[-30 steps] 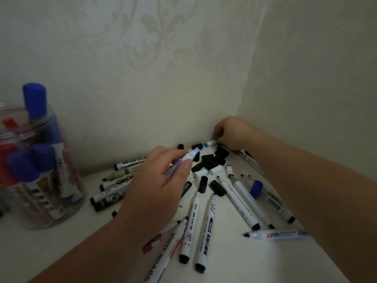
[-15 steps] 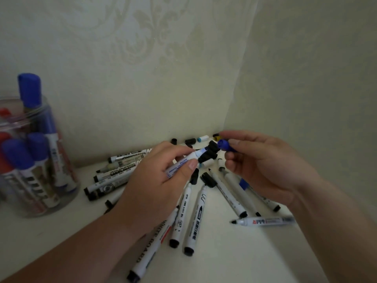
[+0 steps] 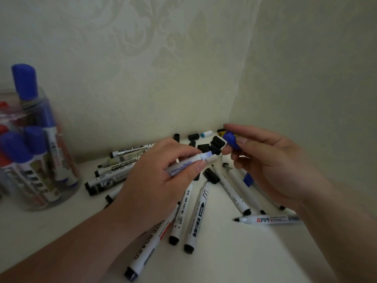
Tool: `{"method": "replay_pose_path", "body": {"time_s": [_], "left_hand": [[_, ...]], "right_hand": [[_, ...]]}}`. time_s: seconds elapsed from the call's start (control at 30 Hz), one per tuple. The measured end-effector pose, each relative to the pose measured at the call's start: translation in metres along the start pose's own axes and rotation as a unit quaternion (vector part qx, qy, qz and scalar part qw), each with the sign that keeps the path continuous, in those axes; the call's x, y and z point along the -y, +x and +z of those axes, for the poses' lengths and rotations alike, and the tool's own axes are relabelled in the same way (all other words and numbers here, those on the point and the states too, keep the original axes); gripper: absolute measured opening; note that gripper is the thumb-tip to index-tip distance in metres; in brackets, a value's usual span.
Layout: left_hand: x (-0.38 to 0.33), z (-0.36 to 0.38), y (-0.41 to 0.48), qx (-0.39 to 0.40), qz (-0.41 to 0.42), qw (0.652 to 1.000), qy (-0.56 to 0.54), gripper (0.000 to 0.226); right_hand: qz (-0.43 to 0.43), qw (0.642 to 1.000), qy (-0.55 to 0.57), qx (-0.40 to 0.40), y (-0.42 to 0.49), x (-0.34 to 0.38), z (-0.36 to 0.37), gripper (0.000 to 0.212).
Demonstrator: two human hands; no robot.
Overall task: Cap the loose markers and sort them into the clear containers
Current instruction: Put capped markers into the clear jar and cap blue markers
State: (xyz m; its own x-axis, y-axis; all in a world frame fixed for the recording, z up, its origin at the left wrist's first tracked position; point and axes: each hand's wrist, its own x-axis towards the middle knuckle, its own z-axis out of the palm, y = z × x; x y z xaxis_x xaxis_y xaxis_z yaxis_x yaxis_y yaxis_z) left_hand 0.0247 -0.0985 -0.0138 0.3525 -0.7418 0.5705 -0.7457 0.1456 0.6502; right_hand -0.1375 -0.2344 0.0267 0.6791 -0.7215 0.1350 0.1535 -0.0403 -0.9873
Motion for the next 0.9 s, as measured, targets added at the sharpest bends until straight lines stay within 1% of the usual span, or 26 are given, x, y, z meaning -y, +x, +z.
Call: {"method": "replay_pose_path", "body": {"time_s": [0.13, 0.27, 0.43, 0.57, 0.63, 0.73, 0.9], "left_hand": [[0.001, 0.001, 0.000, -0.006, 0.006, 1.000, 0.004, 0.019], [0.000, 0.000, 0.000, -0.005, 0.013, 1.000, -0.001, 0.019], [0.000, -0.001, 0.000, -0.010, 0.022, 1.000, -0.003, 0.017], [0.000, -0.001, 0.000, -0.008, 0.022, 1.000, -0.006, 0.017], [0.001, -0.001, 0.000, -0.007, 0.023, 1.000, -0.004, 0.018], [0.002, -0.002, 0.001, -0.007, 0.021, 1.000, -0.002, 0.019], [0.001, -0.002, 0.000, -0.005, 0.011, 1.000, 0.001, 0.020]], "right_hand": [[0.016, 1.000, 0.023, 0.013, 0.001, -0.004, 0.002, 0.017], [0.029, 0.998, 0.050, 0.038, 0.004, -0.006, 0.000, 0.015], [0.024, 0.990, 0.093, 0.100, 0.003, -0.009, -0.002, 0.019], [-0.024, 0.986, 0.058, 0.151, 0.001, -0.014, 0.000, 0.025], [-0.049, 0.987, 0.024, 0.152, 0.000, -0.014, 0.001, 0.028], [-0.081, 0.988, -0.012, 0.131, 0.000, -0.016, 0.001, 0.024], [-0.081, 0.993, -0.004, 0.088, 0.000, -0.016, 0.000, 0.018]]}}
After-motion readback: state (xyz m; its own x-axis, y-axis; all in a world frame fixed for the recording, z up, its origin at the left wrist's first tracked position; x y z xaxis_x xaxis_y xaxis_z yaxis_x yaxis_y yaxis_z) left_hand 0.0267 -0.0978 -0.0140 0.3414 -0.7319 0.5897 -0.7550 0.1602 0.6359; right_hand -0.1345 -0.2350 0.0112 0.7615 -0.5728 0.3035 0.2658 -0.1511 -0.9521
